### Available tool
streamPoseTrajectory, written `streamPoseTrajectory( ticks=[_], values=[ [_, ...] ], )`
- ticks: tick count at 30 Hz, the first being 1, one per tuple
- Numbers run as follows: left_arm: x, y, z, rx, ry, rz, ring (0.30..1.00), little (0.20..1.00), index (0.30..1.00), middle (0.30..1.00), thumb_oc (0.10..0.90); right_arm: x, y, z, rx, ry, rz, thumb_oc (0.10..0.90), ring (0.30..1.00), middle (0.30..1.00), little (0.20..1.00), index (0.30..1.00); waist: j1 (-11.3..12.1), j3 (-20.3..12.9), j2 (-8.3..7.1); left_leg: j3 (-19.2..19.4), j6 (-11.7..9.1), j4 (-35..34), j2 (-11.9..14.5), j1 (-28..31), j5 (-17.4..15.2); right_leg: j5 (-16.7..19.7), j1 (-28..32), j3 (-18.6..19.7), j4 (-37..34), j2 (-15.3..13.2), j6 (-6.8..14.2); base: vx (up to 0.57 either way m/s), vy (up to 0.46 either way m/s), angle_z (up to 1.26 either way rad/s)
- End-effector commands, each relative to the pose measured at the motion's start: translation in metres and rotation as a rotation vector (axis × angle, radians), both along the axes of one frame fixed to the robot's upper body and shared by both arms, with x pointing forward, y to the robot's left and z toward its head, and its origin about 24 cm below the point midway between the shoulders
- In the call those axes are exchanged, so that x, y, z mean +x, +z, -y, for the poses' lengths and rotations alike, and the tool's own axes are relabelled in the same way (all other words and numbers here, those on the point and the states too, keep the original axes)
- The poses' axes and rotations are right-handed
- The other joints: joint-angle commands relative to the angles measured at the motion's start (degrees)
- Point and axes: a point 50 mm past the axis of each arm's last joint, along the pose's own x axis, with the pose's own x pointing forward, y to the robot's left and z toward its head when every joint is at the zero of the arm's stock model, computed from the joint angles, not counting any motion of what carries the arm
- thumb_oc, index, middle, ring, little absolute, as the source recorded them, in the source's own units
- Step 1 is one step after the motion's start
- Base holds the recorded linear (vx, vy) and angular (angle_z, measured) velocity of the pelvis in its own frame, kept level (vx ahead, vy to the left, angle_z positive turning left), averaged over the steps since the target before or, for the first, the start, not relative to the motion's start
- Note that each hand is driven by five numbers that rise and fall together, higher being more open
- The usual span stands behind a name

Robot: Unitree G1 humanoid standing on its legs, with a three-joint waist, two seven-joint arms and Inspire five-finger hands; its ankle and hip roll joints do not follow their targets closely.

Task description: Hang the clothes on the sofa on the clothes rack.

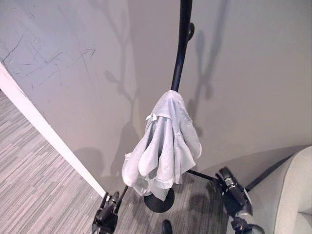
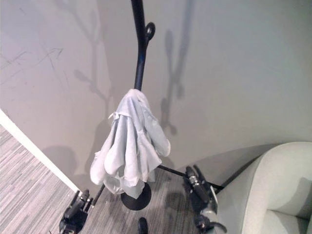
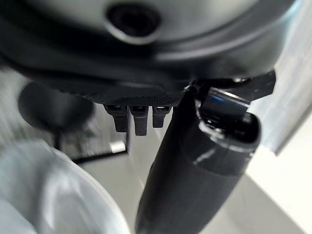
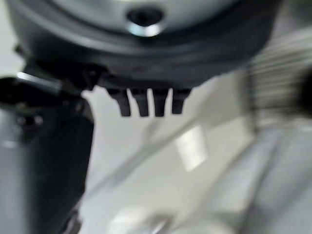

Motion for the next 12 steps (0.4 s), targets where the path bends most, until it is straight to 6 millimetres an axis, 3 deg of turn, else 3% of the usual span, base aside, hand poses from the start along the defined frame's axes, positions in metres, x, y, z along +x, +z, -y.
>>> streamPoseTrajectory(
  ticks=[1,5,6,7,8,10,12],
  values=[
    [0.028,0.011,-0.016,0.079,-0.073,0.095,0.9,0.9,0.9,0.9,0.8,0.022,0.022,0.016,0.022,-0.085,0.181,0.8,0.9,0.9,0.9,0.9,-0.9,-2.8,-1.32,-0.1,0.9,0.1,-1.9,2.6,4.3,-9.1,9.5,1.0,0.3,-3.0,4.4,0.02,0.001,0.06],
    [0.003,-0.009,-0.006,0.032,-0.083,-0.071,0.9,0.9,0.9,0.9,0.8,-0.003,-0.02,0.005,0.139,-0.174,-0.038,0.8,0.9,0.9,0.9,0.9,-0.9,-2.5,-0.74,-0.6,0.6,0.1,-1.8,2.7,4.9,-9.3,9.9,0.4,0.3,-3.0,4.3,0.02,0.006,0.04],
    [-0.005,-0.016,-0.002,0.023,-0.107,-0.143,0.9,0.9,0.9,0.9,0.8,-0.015,-0.036,0.003,0.157,-0.207,-0.159,0.8,0.9,0.9,0.9,0.9,-0.8,-2.5,-0.59,-0.8,0.5,0.1,-1.8,2.6,5.2,-9.3,9.8,0.3,0.3,-3.1,4.3,0.02,0.018,0.11],
    [-0.013,-0.023,0.004,0.014,-0.135,-0.23,0.9,0.9,0.9,0.9,0.8,-0.041,-0.062,-0.005,0.225,-0.279,-0.374,0.8,0.9,0.9,0.9,0.9,-0.5,-2.3,-0.43,-1.3,0.5,0.1,-1.8,2.4,5.3,-9.4,9.8,0.0,0.3,-3.1,4.2,0.01,0.014,0.2],
    [-0.013,-0.023,0.003,0.014,-0.135,-0.229,0.9,0.9,0.9,0.9,0.8,-0.04,-0.062,-0.005,0.226,-0.279,-0.372,0.8,0.9,0.9,0.9,0.9,-0.4,-2.4,-0.51,-1.2,0.5,0.1,-1.9,2.2,5.4,-9.4,9.6,0.0,0.3,-3.2,4.2,0.01,0.01,0.23],
    [-0.023,-0.029,0.003,0.051,-0.176,-0.366,0.9,0.9,0.9,0.9,0.8,-0.075,-0.083,-0.016,0.352,-0.418,-0.606,0.8,0.9,0.9,0.9,0.9,0.1,-2.4,-0.25,-1.9,0.5,0.1,-1.8,2.2,5.3,-9.8,9.9,-0.5,0.3,-3.1,4.1,0.04,0.009,0.13],
    [-0.024,-0.032,0.004,0.083,-0.218,-0.468,0.9,0.9,0.9,0.9,0.8,-0.1,-0.09,-0.019,0.448,-0.578,-0.762,0.8,0.9,0.9,0.9,0.9,0.6,-2.6,-0.25,-2.6,0.6,0.1,-1.8,2.0,5.3,-10.1,10.0,-0.9,0.3,-3.2,4.0,0.06,0.009,0.33]
  ],
)
